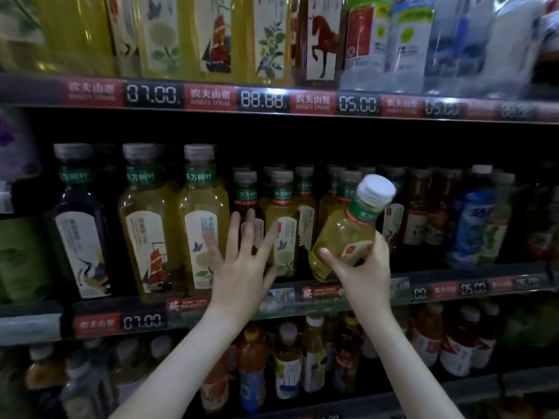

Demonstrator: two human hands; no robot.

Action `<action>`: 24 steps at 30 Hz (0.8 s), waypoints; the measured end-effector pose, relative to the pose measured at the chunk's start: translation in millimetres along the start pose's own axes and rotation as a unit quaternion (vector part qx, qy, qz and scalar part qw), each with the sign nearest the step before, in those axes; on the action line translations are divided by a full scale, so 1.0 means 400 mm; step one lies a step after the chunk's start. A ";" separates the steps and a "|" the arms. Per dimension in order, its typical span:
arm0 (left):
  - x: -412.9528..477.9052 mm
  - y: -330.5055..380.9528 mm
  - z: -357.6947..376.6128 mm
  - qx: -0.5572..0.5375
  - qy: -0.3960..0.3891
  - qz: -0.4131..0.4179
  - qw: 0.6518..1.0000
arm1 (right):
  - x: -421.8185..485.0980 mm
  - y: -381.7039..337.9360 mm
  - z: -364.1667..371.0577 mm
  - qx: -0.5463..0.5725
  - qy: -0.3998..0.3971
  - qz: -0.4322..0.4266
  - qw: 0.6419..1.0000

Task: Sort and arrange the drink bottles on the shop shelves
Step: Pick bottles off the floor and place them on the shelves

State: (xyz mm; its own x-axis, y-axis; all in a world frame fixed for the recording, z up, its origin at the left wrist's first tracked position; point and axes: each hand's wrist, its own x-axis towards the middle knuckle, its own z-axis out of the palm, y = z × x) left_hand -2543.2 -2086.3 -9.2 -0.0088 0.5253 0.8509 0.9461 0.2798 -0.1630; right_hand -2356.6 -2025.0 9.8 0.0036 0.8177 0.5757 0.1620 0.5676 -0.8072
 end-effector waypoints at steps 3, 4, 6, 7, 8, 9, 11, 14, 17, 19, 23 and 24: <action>0.017 0.018 0.023 0.037 -0.011 -0.002 0.999 | 0.030 -0.005 0.042 -0.009 -0.020 0.013 1.000; 0.022 0.020 0.030 0.041 -0.015 -0.007 0.999 | 0.036 -0.002 0.058 -0.017 -0.025 0.022 0.999; 0.028 0.022 0.041 0.046 -0.024 -0.021 0.998 | 0.041 0.006 0.087 -0.058 -0.033 0.037 0.997; 0.030 0.023 0.044 0.047 -0.030 -0.026 0.998 | 0.041 0.009 0.098 -0.085 -0.038 0.042 0.995; 0.031 0.024 0.045 0.049 -0.035 -0.028 0.998 | 0.040 0.011 0.107 -0.113 -0.044 0.045 0.992; 0.030 0.024 0.047 0.051 -0.035 -0.028 0.998 | 0.041 0.013 0.114 -0.138 -0.051 0.041 0.988; 0.030 0.022 0.050 0.051 -0.030 -0.026 0.998 | 0.043 0.020 0.123 -0.161 -0.067 0.020 0.984; 0.027 0.018 0.050 0.049 -0.023 -0.021 0.998 | 0.037 0.033 0.126 -0.216 -0.046 -0.035 0.975; 0.023 0.014 0.044 0.056 -0.014 -0.015 0.998 | 0.038 0.043 0.123 -0.265 -0.015 -0.077 0.961; 0.021 0.011 0.043 0.054 -0.007 -0.009 0.998 | 0.038 0.047 0.128 -0.226 -0.039 -0.080 0.970; 0.022 0.016 0.046 0.054 -0.008 -0.014 0.998 | 0.044 0.055 0.140 -0.259 -0.047 -0.117 0.958; 0.023 0.020 0.048 0.049 -0.010 -0.018 0.999 | 0.052 0.055 0.142 -0.269 -0.045 -0.119 0.955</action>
State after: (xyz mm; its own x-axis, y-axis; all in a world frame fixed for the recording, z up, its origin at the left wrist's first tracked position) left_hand -2541.9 -2064.1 -12.3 -0.0488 0.5291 0.8472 0.9087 0.3756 -0.1822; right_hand -2409.1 -1989.9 -3.4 -0.1767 0.6907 0.7012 0.6307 0.6264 -0.4581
